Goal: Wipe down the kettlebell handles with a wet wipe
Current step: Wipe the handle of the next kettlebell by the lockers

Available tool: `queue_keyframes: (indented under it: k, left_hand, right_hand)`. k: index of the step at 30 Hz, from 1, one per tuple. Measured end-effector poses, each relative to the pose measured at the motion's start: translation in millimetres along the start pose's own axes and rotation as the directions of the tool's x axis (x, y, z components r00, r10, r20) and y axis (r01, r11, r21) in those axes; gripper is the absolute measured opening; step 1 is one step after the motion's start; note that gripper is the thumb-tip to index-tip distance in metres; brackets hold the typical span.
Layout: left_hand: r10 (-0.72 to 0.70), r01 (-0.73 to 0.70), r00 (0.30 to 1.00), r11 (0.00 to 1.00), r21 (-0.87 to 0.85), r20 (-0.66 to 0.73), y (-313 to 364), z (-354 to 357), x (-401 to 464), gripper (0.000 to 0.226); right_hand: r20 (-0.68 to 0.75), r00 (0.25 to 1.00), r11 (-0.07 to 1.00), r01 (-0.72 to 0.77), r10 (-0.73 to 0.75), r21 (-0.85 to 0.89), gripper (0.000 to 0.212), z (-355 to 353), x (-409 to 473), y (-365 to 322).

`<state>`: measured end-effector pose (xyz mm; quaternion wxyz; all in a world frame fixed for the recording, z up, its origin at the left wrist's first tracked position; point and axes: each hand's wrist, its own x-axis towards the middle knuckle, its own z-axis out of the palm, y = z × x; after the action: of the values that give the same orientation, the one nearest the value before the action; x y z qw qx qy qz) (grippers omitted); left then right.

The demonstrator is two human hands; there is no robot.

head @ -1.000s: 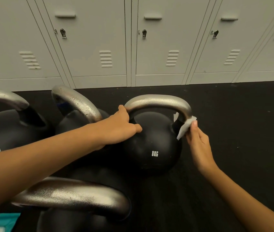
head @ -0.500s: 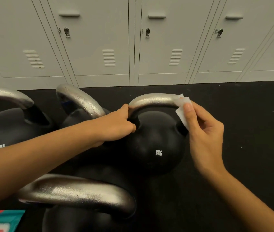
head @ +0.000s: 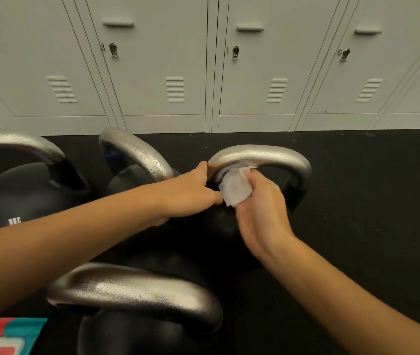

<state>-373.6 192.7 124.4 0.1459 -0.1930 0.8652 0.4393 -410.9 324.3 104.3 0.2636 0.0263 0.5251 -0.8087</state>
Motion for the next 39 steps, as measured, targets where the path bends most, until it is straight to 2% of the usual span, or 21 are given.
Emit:
queue_keyframes:
  k: [2, 3, 5, 7, 8, 10, 12, 14, 20, 25, 28, 32, 36, 39]
  left_hand:
    - [0.000, 0.000, 1.000, 1.000, -0.003, 0.003, -0.2, -0.2, -0.8, 0.067]
    - [0.005, -0.005, 1.000, 1.000, -0.011, 0.010, -0.6, -0.6, -1.2, 0.064]
    - [0.020, -0.019, 1.000, 1.000, -0.021, 0.021, -0.6, -1.6, -2.1, 0.063]
    - [0.028, -0.027, 0.999, 0.999, -0.018, 0.023, -1.7, -2.0, -1.9, 0.066]
    - [0.030, -0.030, 0.999, 0.999, -0.012, 0.023, -2.0, -2.3, -1.8, 0.067]
    - [0.038, -0.038, 0.999, 0.999, -0.012, 0.029, -2.6, -2.7, -1.6, 0.069]
    - [0.040, -0.040, 0.998, 0.999, -0.022, 0.040, -2.5, -3.0, -1.3, 0.068]
    - [0.039, -0.037, 0.998, 0.998, -0.046, 0.048, -3.3, -3.2, -0.9, 0.067]
    - [0.050, -0.048, 0.998, 0.997, -0.064, 0.042, -3.8, -3.7, -3.3, 0.060]
    - [0.049, -0.047, 0.998, 0.997, -0.060, 0.035, -2.4, -4.0, -6.6, 0.062]
    - [0.056, -0.055, 0.998, 0.998, -0.044, 0.032, -3.4, -4.5, -6.2, 0.058]
    - [0.060, -0.059, 0.998, 0.998, -0.015, 0.030, -4.8, -3.7, -6.0, 0.064]
    - [0.056, -0.055, 0.998, 0.998, -0.034, 0.030, -4.6, -3.7, -4.9, 0.063]
    - [0.044, -0.043, 0.998, 0.999, -0.024, 0.039, -4.1, -3.7, -4.8, 0.060]
  right_hand:
    - [0.067, 0.991, 0.976, 0.124, -0.114, -0.178, 0.027, 8.2, 4.6, 11.9]
    - [0.094, 0.979, 0.928, 0.202, -0.181, -0.315, 0.028, 7.9, 7.8, 19.7]
    - [0.185, 0.944, 0.754, 0.329, -0.273, -0.568, 0.028, 2.0, 10.9, 30.1]
    - [0.285, 0.922, 0.615, 0.387, -0.262, -0.687, 0.026, -5.2, 13.1, 34.6]
    - [0.295, 0.920, 0.596, 0.392, -0.258, -0.701, 0.027, -7.9, 14.5, 34.7]
    - [0.259, 0.927, 0.667, 0.375, -0.271, -0.644, 0.025, -7.7, 16.2, 32.3]
    - [0.198, 0.939, 0.792, 0.344, -0.282, -0.505, 0.025, -3.3, 18.1, 29.7]
    - [0.156, 0.942, 0.853, 0.336, -0.298, -0.400, 0.026, -1.6, 21.1, 29.6]
    - [0.239, 0.917, 0.846, 0.390, -0.320, -0.363, 0.026, -5.5, 9.9, 41.1]
    - [0.150, 0.943, 0.926, 0.323, -0.297, -0.196, 0.022, -1.1, 12.6, 25.2]
    - [0.194, 0.930, 0.890, 0.358, -0.312, -0.283, 0.023, -5.0, 10.8, 33.5]
    - [0.252, 0.926, 0.853, 0.362, -0.282, -0.376, 0.026, -10.8, 2.8, 36.6]
    - [0.248, 0.931, 0.874, 0.342, -0.266, -0.345, 0.028, -17.1, -11.3, 18.9]
    - [0.200, 0.925, 0.886, 0.370, -0.323, -0.281, 0.027, -21.4, -22.6, -1.3]
